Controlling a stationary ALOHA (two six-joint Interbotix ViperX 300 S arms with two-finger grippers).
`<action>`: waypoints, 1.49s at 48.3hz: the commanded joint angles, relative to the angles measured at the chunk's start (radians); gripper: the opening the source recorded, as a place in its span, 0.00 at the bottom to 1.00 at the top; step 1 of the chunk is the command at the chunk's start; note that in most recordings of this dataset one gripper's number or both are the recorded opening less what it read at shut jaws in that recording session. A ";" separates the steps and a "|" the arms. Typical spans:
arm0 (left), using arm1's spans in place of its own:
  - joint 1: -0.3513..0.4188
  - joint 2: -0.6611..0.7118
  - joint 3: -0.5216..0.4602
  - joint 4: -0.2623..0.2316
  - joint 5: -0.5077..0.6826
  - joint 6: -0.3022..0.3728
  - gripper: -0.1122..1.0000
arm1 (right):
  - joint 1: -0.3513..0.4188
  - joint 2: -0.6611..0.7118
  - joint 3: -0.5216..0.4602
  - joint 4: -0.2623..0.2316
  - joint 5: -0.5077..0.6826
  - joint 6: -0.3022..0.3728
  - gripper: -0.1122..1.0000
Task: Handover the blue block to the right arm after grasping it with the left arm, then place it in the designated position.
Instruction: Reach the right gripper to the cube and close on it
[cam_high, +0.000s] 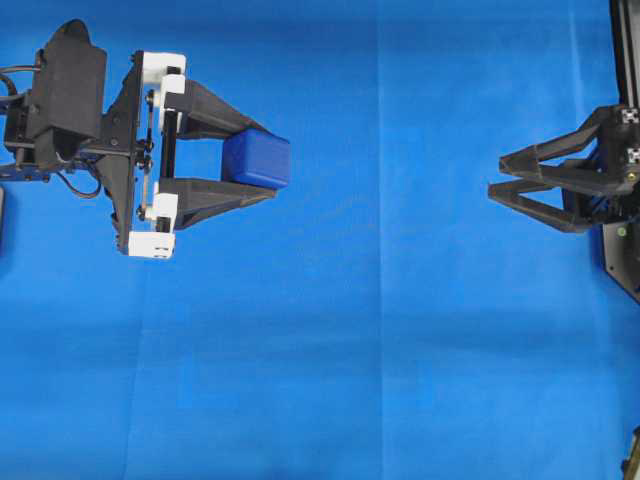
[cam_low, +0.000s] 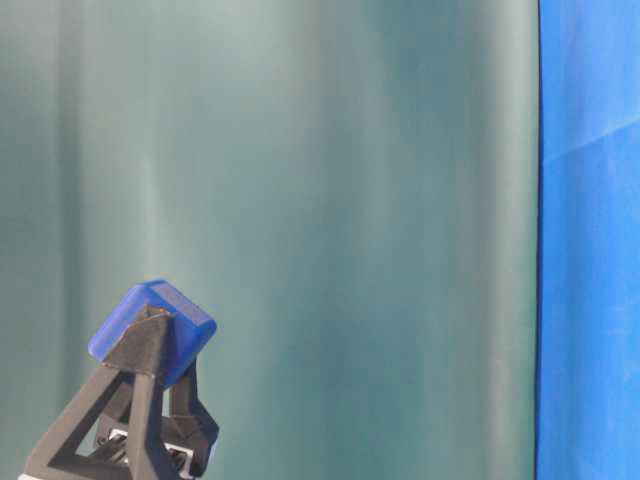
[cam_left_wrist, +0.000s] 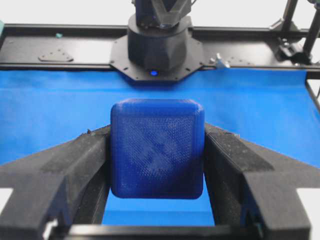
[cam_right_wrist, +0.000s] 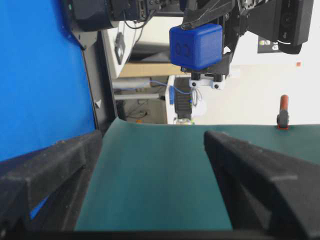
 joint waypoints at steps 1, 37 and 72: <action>-0.003 -0.012 -0.011 -0.002 -0.009 0.000 0.52 | -0.002 0.003 -0.029 -0.002 -0.008 0.002 0.96; -0.003 -0.009 -0.011 -0.002 -0.006 0.000 0.52 | -0.029 0.210 -0.186 -0.002 -0.044 0.002 0.96; -0.003 -0.008 -0.011 -0.002 -0.005 -0.005 0.52 | -0.037 0.678 -0.592 -0.002 -0.104 0.000 0.96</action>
